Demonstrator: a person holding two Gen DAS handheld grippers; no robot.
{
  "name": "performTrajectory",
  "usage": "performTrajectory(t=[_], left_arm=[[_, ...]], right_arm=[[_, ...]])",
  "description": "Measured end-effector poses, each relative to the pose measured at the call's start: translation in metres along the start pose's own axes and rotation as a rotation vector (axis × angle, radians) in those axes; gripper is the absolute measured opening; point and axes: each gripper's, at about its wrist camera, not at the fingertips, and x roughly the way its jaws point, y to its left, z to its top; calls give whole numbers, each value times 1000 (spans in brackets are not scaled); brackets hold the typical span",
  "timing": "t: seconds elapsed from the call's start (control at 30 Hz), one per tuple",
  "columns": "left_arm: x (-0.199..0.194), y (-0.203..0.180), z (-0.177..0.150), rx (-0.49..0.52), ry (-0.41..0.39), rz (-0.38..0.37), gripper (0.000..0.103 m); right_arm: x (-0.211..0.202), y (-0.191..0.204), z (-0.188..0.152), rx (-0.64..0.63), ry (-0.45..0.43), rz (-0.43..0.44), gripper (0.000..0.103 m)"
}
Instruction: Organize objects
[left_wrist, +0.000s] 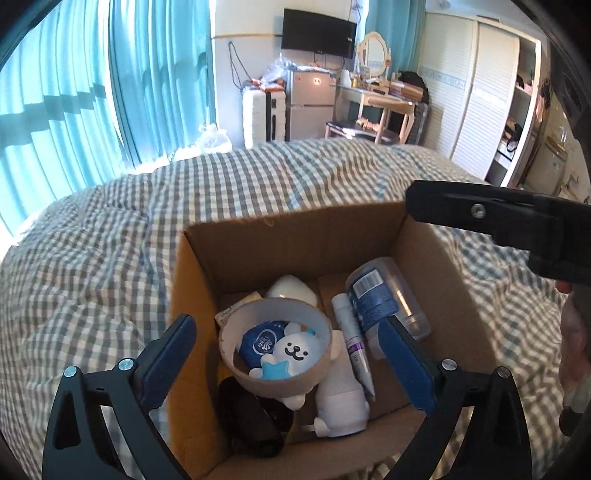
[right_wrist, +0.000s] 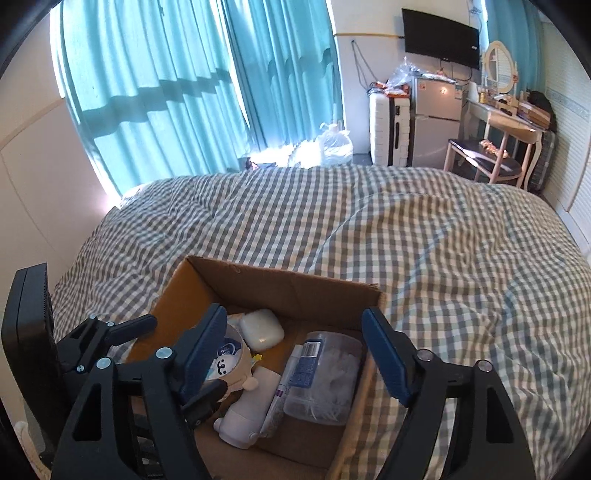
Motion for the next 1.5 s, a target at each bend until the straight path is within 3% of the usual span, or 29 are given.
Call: performTrajectory(t=[0.57, 0.97, 1.1, 1.27, 1.4, 1.5], left_arm=[[-158, -19, 32, -21, -245, 143, 103], [-274, -40, 8, -30, -426, 182, 103], [-303, -45, -5, -50, -470, 177, 103], [-323, -54, -27, -41, -535, 241, 103], [-319, -58, -49, -45, -572, 270, 103], [-304, -59, -61, -38, -575, 303, 103]], right_arm=[[-182, 30, -10, -30, -250, -104, 89], [-303, 51, -62, -65, -421, -183, 96], [-326, 53, -82, -44, -477, -183, 98], [-343, 48, -107, -8, -549, -170, 100], [-328, 42, -127, 1, -569, -204, 100], [-304, 39, -140, -20, -558, -291, 100]])
